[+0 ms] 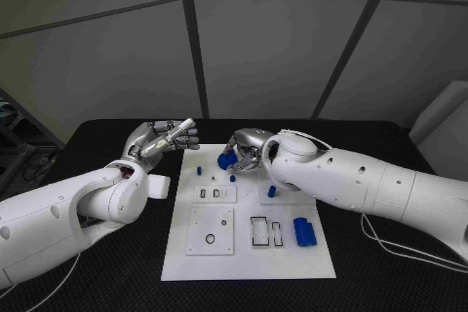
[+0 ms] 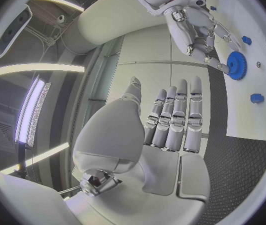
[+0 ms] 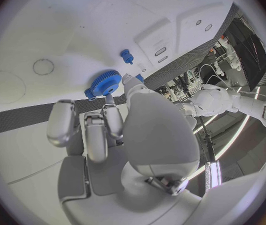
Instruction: Assemble the parts on the task board
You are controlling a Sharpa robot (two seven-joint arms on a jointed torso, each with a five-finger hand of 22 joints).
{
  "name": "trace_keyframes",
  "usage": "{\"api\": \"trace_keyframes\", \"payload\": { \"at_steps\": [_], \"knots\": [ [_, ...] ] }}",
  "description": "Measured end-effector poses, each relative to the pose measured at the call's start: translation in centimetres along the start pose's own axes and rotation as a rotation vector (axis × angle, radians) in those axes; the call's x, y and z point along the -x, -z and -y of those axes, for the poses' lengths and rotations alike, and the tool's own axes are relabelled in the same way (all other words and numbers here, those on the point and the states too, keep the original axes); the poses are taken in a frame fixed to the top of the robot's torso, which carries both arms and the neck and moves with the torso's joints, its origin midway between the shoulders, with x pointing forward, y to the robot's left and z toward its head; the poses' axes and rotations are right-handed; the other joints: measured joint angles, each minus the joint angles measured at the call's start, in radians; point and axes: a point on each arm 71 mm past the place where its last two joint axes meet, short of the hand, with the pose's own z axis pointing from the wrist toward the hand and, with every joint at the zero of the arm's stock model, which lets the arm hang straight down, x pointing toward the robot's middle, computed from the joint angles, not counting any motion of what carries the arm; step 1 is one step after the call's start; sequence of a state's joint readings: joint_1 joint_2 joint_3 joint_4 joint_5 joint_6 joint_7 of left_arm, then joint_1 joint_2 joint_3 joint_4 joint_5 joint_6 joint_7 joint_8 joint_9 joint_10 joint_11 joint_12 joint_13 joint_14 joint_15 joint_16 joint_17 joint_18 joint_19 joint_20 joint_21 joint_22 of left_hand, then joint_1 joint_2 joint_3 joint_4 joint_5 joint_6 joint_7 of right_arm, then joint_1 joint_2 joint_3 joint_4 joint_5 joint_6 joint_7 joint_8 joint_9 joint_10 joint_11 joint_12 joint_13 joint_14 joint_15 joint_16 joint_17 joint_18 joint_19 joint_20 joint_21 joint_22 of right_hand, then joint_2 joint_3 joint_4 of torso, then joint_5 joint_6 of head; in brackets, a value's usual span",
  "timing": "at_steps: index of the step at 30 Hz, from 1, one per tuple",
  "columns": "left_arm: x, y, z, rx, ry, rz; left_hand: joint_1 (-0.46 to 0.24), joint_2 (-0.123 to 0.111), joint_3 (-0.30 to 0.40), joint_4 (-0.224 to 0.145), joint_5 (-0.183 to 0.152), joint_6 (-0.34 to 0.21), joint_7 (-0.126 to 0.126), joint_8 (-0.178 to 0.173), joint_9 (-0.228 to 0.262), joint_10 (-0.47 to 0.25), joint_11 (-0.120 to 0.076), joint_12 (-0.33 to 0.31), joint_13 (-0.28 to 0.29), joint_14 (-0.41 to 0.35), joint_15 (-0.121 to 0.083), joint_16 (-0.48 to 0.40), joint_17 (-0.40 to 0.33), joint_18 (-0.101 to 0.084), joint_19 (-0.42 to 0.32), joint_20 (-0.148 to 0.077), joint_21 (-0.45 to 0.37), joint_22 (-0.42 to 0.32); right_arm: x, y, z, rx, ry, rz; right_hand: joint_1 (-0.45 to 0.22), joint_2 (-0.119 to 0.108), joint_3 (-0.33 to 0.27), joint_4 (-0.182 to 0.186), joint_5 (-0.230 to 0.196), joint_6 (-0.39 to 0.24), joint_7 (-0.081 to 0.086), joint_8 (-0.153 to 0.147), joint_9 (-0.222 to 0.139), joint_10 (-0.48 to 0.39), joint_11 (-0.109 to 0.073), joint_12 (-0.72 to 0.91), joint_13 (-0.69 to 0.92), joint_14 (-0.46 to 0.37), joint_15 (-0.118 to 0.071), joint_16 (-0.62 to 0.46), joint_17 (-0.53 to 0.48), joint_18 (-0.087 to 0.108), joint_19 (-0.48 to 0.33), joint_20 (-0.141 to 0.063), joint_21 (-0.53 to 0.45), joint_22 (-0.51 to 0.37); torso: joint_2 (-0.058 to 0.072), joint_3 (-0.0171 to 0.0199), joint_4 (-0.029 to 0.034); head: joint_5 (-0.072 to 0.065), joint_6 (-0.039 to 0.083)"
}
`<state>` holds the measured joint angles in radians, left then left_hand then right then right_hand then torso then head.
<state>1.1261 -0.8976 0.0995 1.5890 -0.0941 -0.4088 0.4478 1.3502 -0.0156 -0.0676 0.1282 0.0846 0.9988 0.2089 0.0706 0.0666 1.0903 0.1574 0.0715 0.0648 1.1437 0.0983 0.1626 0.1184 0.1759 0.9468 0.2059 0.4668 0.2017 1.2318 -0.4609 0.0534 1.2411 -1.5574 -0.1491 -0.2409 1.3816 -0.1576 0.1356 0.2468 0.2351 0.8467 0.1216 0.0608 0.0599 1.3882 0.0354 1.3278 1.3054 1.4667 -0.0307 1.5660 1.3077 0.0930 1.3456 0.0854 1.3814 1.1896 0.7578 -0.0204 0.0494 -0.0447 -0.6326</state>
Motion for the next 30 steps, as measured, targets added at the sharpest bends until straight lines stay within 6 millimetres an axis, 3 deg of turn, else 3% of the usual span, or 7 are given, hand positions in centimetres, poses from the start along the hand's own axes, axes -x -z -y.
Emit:
{"api": "trace_keyframes", "payload": {
  "at_steps": [10, 11, 15, 23, 30],
  "knots": [
    [0.1, 0.0, 0.0, 0.000, 0.000, 0.001, 0.000, 0.000, 0.000, 0.000, 0.000, 0.000, 0.000, 0.000, 0.000, 0.000, 0.000, 0.000, 0.000, 0.000, 0.000, 0.000, 0.000, 0.000, 0.000, 0.000, 0.000, 0.000, 0.1, 0.2, 0.2, -0.003, 0.011, -0.014, 0.000, 0.000, 0.003, -0.002, 0.000, 0.011, 0.000, -0.004, 0.002, 0.000, 0.000, 0.004, 0.003, 0.000, 0.000, 0.000, 0.000, 0.000, 0.000, 0.000, 0.000, 0.003, 0.000, 0.0000, -0.0001, -0.001, -0.001],
    [0.1, 0.0, 0.0, 0.000, -0.001, 0.001, 0.000, 0.000, 0.000, 0.000, 0.000, 0.000, 0.000, 0.000, 0.000, 0.000, 0.000, 0.000, 0.000, 0.000, 0.000, 0.000, 0.000, 0.000, 0.000, 0.000, 0.000, 0.000, 0.1, 0.3, 0.4, -0.011, 0.014, -0.019, 0.000, 0.000, 0.003, -0.003, 0.000, 0.022, 0.012, -0.004, 0.005, 0.000, 0.000, 0.004, 0.003, 0.000, 0.000, 0.000, 0.000, 0.000, 0.002, -0.002, 0.003, 0.004, 0.000, -0.0001, -0.0001, -0.002, -0.002],
    [0.1, 0.0, 0.0, 0.001, -0.001, 0.001, 0.000, 0.000, 0.000, 0.000, 0.000, 0.000, 0.000, 0.000, 0.000, 0.000, 0.000, 0.000, 0.000, 0.000, 0.000, 0.000, 0.000, 0.000, 0.000, 0.000, 0.000, 0.000, 0.0, 0.5, 1.1, -0.029, 0.021, -0.022, 0.000, 0.000, 0.003, -0.002, 0.000, 0.022, -0.001, 0.001, 0.004, 0.000, 0.000, 0.008, 0.003, 0.000, 0.000, 0.000, 0.000, 0.000, 0.004, -0.004, 0.004, 0.007, 0.000, -0.0001, -0.0001, -0.002, -0.002],
    [0.2, 0.0, 0.0, 0.001, -0.002, 0.004, 0.005, 0.005, 0.004, -0.004, 0.000, 0.000, 0.000, 0.000, 0.000, 0.000, 0.000, 0.000, 0.000, 0.000, 0.000, 0.000, 0.000, 0.000, 0.000, 0.000, 0.000, -0.001, 0.0, 1.2, 1.5, -0.036, 0.026, -0.013, 0.006, 0.006, 0.007, -0.007, 0.001, 0.047, 0.010, 0.005, 0.011, 0.005, 0.004, 0.015, 0.003, 0.000, 0.000, 0.000, 0.000, 0.000, 0.004, -0.004, 0.004, 0.011, 0.000, -0.0002, 0.0003, 0.000, -0.003],
    [0.3, 0.0, -0.1, 0.001, -0.003, 0.006, 0.005, 0.005, 0.004, -0.004, 0.000, 0.000, 0.000, 0.000, 0.000, 0.000, 0.000, 0.000, 0.000, 0.000, 0.000, 0.000, 0.000, 0.000, 0.000, 0.000, 0.000, -0.001, 0.7, 2.5, 2.2, -0.023, 0.006, 0.070, 0.006, 0.006, 0.012, -0.017, 0.018, 0.064, 0.007, 0.011, 0.010, 0.013, 0.006, 0.020, 0.003, 0.000, 0.000, 0.000, 0.000, 0.000, 0.004, -0.004, 0.008, 0.012, 0.000, 0.0002, 0.0003, 0.000, -0.002]
  ]
}}
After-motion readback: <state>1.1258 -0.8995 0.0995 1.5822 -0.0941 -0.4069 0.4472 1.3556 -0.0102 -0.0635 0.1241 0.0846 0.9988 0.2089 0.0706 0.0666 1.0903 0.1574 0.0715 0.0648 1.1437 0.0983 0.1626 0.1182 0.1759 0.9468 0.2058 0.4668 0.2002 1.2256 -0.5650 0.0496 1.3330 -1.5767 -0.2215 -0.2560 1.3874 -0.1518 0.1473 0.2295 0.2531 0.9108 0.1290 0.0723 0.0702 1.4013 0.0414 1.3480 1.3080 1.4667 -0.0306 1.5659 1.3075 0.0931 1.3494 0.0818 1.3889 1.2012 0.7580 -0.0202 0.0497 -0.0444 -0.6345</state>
